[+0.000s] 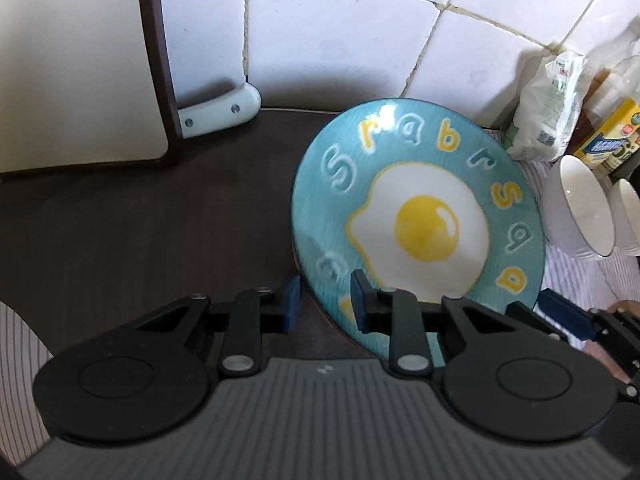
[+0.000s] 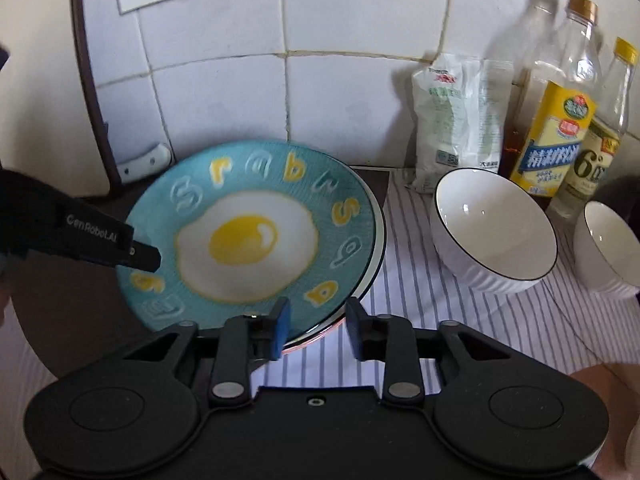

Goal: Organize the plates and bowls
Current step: 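Lower the blue plate onto the white plate and open both grippers, then move the left gripper to the white ribbed bowl beside the stove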

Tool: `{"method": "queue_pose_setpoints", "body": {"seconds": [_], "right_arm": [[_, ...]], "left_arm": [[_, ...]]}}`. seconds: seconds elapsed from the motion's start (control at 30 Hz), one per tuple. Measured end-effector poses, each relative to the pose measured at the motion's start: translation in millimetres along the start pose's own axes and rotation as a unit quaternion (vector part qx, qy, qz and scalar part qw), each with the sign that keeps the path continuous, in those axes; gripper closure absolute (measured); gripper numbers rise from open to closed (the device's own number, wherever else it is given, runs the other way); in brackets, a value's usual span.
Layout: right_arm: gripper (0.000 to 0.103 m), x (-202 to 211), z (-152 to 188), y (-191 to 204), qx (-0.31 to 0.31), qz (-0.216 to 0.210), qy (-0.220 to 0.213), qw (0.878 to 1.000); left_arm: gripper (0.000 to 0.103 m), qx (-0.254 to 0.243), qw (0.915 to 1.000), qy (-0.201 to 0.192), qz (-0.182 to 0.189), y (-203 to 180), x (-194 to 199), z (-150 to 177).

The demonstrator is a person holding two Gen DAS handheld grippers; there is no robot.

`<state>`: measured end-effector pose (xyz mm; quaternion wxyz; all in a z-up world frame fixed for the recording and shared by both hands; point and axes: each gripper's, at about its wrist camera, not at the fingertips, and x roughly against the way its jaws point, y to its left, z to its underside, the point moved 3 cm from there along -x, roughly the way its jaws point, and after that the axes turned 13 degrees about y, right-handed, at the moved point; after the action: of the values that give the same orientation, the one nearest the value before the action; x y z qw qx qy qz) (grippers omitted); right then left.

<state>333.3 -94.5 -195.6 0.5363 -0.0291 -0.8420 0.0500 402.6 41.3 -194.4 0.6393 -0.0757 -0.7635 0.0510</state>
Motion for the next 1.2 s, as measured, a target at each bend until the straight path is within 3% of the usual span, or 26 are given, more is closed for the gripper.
{"method": "queue_pose_setpoints", "body": {"seconds": [0.13, 0.33, 0.43, 0.57, 0.8, 0.97, 1.2], "right_arm": [[0.071, 4, -2, 7, 0.024, 0.006, -0.016, 1.000], [0.071, 22, 3, -6, -0.011, -0.028, -0.020, 0.999], [0.066, 33, 9, -16, -0.033, -0.046, -0.017, 0.998], [0.056, 49, 15, -24, -0.047, -0.031, -0.019, 0.998], [0.047, 93, 26, -32, -0.054, -0.046, -0.055, 0.996], [0.035, 130, 39, -36, -0.024, -0.052, -0.086, 0.995], [0.032, 174, 66, -49, -0.008, -0.059, -0.120, 0.991]], "left_arm": [[0.078, 0.001, 1.0000, -0.002, -0.005, -3, 4, 2], [0.077, -0.014, 0.9998, -0.005, -0.013, -12, 27, 10], [0.059, -0.025, 0.9994, 0.001, -0.022, -18, 41, 16], [0.049, -0.035, 0.9986, 0.008, -0.040, -27, 55, 30], [0.021, -0.042, 0.9972, -0.006, -0.062, -50, 99, 57], [0.019, -0.076, 0.9940, -0.025, -0.074, -69, 133, 75], [0.018, -0.122, 0.9886, -0.037, -0.080, -98, 171, 108]]}}
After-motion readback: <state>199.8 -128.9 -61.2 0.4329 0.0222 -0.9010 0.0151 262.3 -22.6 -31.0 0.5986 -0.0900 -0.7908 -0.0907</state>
